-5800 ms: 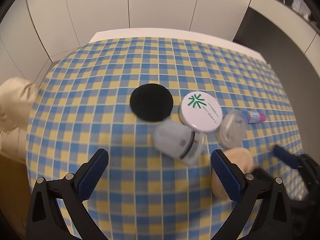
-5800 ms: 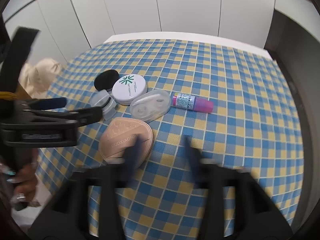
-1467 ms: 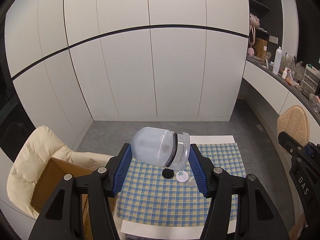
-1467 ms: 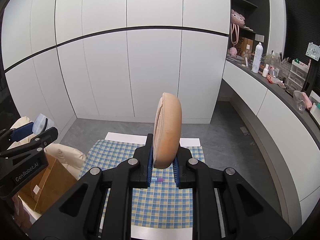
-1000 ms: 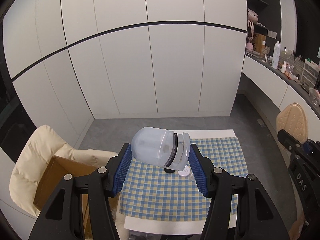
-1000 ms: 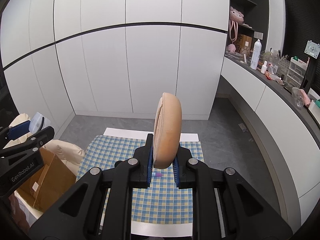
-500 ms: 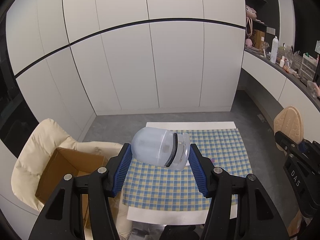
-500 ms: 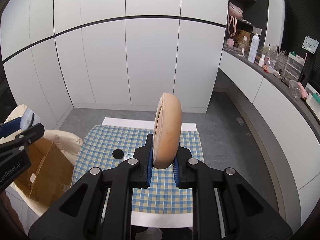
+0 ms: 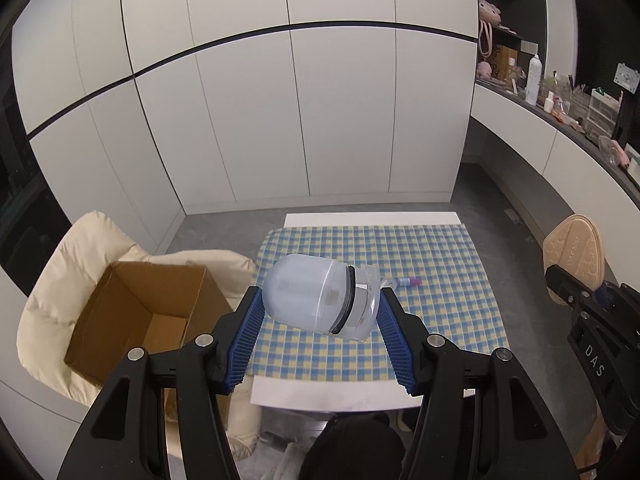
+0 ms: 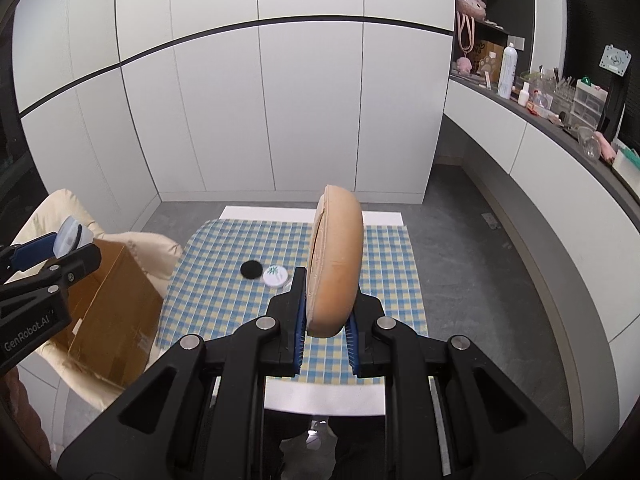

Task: Organize objects
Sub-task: 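Carry the clear container with the left tool while the right tool carries the beige sponge back from the table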

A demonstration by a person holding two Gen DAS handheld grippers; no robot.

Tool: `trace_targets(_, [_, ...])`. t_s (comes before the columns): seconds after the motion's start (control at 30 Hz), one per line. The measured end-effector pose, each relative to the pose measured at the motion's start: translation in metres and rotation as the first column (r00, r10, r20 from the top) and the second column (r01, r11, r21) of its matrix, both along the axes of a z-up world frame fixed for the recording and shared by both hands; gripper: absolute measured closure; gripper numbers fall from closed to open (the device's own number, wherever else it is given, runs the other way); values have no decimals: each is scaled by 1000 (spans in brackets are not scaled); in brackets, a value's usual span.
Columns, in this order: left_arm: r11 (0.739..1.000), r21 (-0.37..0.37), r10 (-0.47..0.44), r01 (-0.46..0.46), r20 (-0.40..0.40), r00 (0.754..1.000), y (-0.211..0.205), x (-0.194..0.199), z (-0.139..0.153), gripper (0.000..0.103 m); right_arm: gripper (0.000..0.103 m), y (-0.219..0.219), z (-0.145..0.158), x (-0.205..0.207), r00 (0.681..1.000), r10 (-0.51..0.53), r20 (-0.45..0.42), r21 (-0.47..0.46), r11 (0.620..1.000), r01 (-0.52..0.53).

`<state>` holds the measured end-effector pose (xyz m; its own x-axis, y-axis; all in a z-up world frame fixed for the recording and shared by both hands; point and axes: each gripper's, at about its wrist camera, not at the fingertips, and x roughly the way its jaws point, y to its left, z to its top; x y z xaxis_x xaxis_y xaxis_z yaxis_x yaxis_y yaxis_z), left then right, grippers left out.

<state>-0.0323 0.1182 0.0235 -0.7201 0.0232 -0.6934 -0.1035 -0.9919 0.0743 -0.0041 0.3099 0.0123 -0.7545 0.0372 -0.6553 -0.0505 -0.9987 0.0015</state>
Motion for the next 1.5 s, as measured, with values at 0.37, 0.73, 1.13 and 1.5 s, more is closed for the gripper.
trace_targets(0.37, [1000,-29,-11,11,-10,1000,-7,39,-23,45,86,-7,-20,43,998,51,25,-8,999,-51])
trace_targets(0.73, [999,-33,-37,37,7,999,-15,80,-50,45,86,-11,-50,84,997,40,60,-39,999,-38])
trace_targets(1.13, [999,-23,-26,28,68,997,-32,100,-68,45,86,-10,-61,113,996,28,81,-32,999,-26])
trace_targets(1.5, [999,-36,-4,7,64,998,-31,96,-68,45,86,-11,-62,112,996,25,88,-30,999,-23])
